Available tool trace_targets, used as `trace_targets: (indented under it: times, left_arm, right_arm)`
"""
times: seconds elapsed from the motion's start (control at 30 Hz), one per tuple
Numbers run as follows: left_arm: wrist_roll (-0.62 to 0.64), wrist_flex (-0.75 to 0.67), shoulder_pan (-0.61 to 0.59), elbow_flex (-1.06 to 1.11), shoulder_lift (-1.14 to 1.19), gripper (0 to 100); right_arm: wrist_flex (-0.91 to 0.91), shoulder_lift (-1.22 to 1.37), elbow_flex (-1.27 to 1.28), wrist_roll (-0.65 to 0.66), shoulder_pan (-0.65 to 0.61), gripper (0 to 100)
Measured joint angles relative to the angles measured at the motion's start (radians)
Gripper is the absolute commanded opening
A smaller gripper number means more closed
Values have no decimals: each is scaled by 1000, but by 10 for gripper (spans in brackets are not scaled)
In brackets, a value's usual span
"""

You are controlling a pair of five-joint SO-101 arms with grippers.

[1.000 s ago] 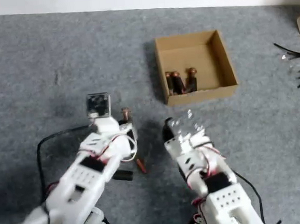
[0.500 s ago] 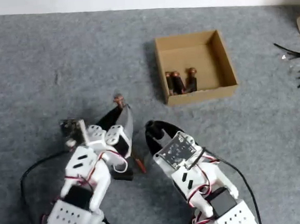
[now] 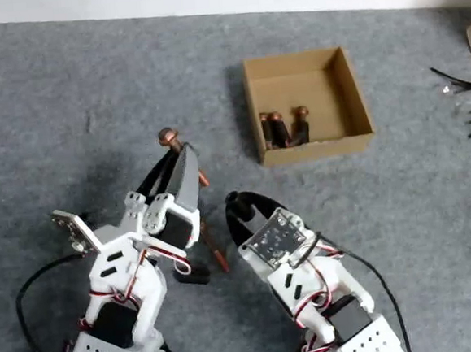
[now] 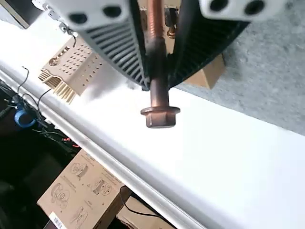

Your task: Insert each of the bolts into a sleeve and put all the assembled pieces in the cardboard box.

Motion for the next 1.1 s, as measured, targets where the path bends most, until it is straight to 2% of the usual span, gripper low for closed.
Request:
trace_targets:
  times: [0.27,1.1]
  left_arm:
    - [9,107,144,0,0,4]
    - [9,104,141,0,0,4]
  right_arm:
    - [0,0,0,0,0,5]
    - [2,0,0,0,0,5]
